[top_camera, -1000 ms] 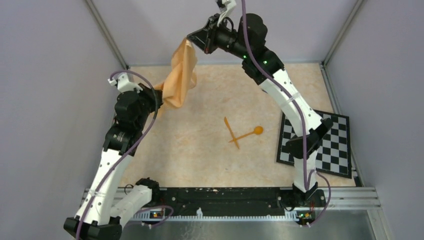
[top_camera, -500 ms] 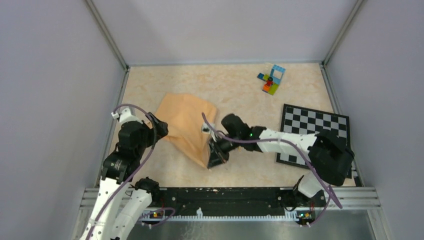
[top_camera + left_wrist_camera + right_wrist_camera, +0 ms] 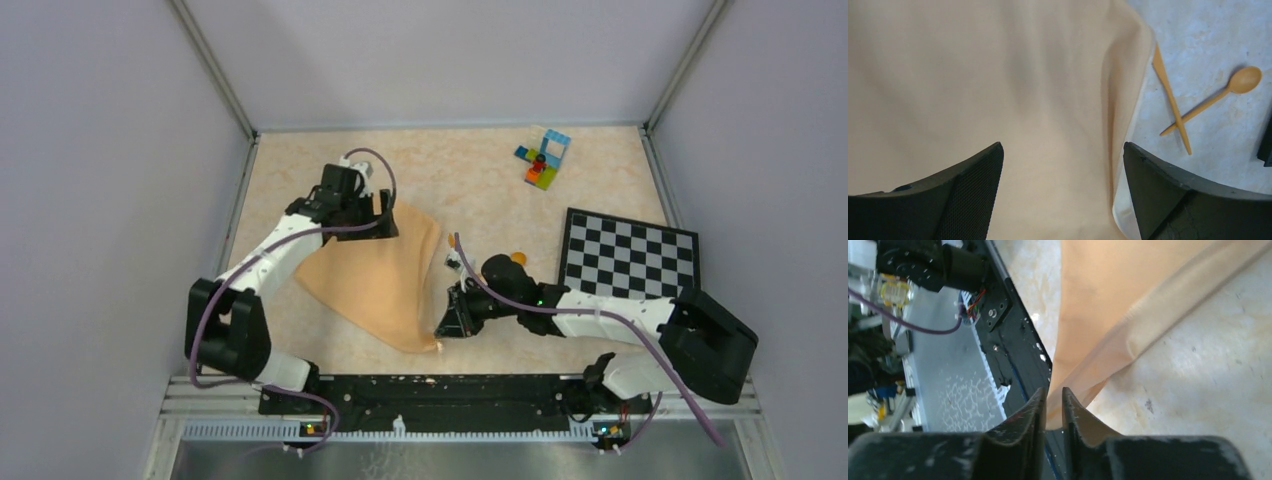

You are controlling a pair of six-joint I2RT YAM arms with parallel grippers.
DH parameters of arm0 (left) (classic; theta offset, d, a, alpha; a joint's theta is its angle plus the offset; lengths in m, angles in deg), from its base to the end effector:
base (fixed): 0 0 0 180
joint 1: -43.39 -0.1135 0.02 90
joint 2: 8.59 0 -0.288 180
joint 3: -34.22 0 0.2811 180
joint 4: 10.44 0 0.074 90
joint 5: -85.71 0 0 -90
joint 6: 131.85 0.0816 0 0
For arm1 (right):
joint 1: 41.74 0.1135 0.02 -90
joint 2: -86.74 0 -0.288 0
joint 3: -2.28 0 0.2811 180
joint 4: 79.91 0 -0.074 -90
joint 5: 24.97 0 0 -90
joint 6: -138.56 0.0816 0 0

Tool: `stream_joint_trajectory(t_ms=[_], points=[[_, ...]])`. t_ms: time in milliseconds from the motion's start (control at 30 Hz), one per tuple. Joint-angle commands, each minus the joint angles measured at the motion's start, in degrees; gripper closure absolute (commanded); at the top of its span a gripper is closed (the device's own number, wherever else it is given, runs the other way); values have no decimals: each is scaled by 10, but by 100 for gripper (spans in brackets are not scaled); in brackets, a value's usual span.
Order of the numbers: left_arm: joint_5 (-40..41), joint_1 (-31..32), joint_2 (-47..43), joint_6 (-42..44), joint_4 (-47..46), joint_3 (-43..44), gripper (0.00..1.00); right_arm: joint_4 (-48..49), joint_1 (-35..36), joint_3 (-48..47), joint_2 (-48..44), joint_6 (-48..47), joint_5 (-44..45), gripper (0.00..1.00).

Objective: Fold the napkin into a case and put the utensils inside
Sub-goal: Smooth out the crumpled napkin at the center of the board.

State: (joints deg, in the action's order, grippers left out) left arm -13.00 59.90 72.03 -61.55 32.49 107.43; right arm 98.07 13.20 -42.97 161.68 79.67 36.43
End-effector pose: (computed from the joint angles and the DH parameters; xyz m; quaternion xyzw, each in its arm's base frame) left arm 0.3326 -0.1115 0.2423 -0.0004 0.9383 -0.1730 0.2993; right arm 0.1480 0.2789 0.1758 -0.2924 0.8033 0.4797 0.1978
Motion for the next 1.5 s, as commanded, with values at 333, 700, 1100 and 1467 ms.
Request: stream_joint_trajectory(t_ms=[333, 700, 1100, 1467], points=[[157, 185, 336, 56, -16, 290, 17, 9, -79, 142, -138, 162, 172, 39], [252, 212, 442, 36, 48, 363, 45, 19, -35, 128, -99, 158, 184, 37], [245, 180, 367, 40, 32, 339, 79, -39, 153, 1, 42, 129, 340, 18], [44, 2, 204, 12, -91, 231, 100, -78, 93, -85, 110, 99, 414, 100]])
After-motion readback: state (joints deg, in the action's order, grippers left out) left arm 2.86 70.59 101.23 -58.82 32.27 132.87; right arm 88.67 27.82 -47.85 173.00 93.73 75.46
